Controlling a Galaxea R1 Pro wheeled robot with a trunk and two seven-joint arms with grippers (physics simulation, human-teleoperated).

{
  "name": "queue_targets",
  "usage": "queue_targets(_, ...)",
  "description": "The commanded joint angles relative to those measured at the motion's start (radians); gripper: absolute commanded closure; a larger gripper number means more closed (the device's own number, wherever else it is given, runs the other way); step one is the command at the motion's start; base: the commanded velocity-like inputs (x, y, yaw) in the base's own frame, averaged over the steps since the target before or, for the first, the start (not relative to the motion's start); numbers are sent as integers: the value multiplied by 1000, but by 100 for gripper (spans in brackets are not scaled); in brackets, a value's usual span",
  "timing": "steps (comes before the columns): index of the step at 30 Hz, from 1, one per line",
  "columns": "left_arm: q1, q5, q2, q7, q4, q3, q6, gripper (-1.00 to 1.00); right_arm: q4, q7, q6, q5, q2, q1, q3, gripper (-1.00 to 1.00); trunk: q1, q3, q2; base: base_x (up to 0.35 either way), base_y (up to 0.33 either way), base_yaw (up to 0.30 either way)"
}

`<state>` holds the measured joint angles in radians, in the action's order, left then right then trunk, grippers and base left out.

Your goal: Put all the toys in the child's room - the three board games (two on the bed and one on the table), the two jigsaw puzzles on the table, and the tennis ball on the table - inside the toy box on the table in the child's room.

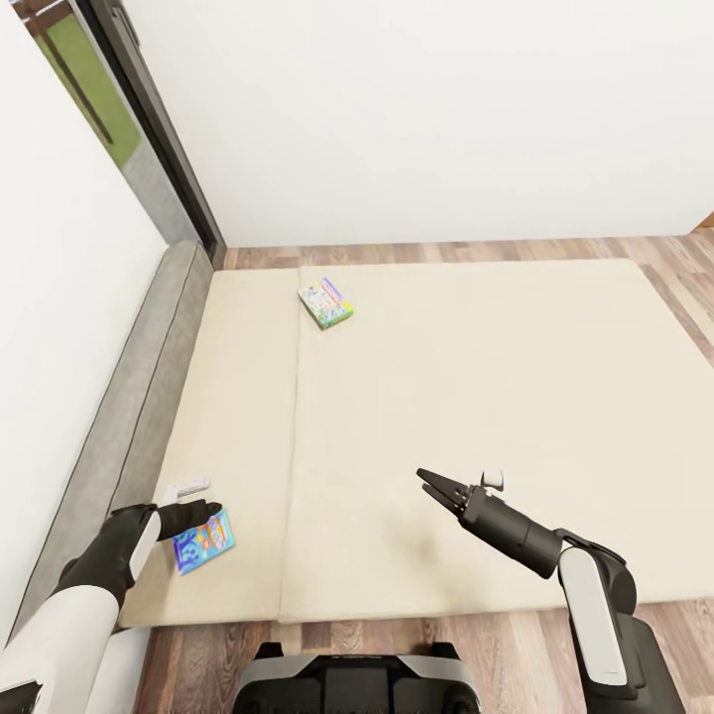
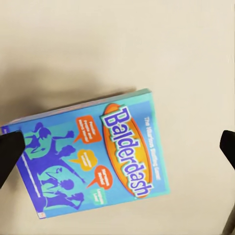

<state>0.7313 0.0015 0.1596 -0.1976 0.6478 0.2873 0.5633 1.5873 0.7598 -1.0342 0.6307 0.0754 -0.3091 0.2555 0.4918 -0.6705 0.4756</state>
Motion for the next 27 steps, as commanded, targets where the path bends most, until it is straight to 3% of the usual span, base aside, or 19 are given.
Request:
queue_targets(1,0,0,0,-5,1,4,6,-100,0,7,-4,-6,1,-1,2,-100,0,-3,1,0,0,0)
queue_targets(16,0,3,29,-4,-3,5,7,-100,-1,7,-4,-8,8,-1,1,-100,0,-27,1,0,0,0)
queue_targets(27,0,3,32,-2,-3,5,7,-100,-1,4,-4,-9,10,-1,0,-100,0,-45,1,0,0,0)
